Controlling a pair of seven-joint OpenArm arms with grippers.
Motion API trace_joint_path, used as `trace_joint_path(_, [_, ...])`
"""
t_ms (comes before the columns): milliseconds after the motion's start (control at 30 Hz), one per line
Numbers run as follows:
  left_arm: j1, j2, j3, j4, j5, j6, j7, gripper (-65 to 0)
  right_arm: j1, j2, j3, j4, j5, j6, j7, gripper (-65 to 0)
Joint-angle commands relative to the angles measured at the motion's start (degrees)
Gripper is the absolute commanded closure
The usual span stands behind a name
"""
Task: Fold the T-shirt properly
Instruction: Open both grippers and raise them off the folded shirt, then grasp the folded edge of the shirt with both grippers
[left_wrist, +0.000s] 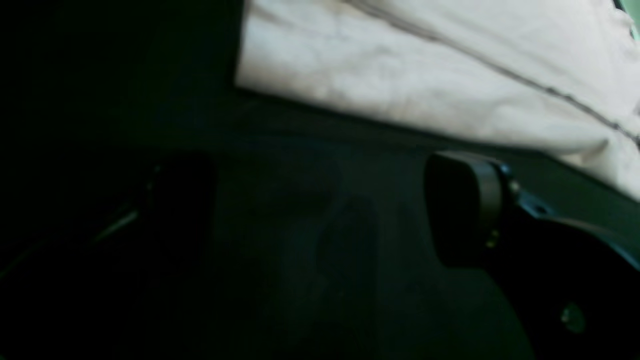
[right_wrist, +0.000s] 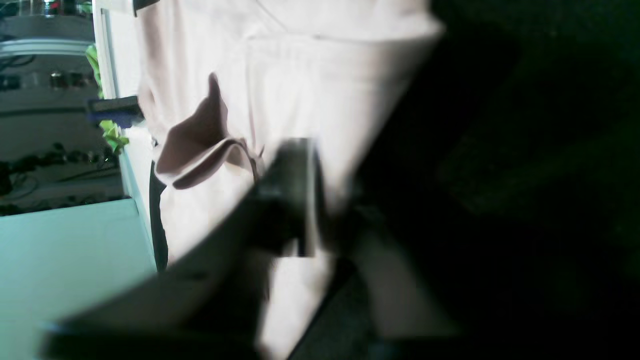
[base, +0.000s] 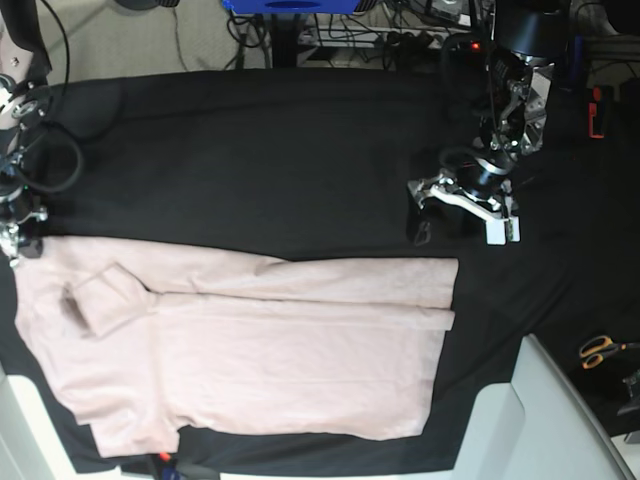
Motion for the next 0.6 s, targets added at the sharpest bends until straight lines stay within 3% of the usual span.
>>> trace_joint_path(0, [-1.0,0.0,-0.2,-0.2,-0.3,-0.3,0.6,-65.0,0.7,0.5,-0.1,0.1,0.6,0.2,-0.6,0.0])
trace_joint_path(167, [-3.8,2.4,-0.4,-2.9,-0.6,-0.3,0.6,-65.0,0.3,0.5,-0.1,0.1,0.5,0.2,-0.7,-0.5])
trace_joint_path(367, [-5.2,4.3,-5.3,-6.5,-12.8,-0.3,0.6,-65.0,-0.7,0.6,-0.1,0.4,0.5,0.2,-0.7,-0.5])
trace_joint_path(567, [-8.2,4.1,-5.7,-12.7,-14.6,1.0,0.6,-65.0,-1.0,0.6,-0.1,0.4,0.5,0.3,-0.7,-0.5])
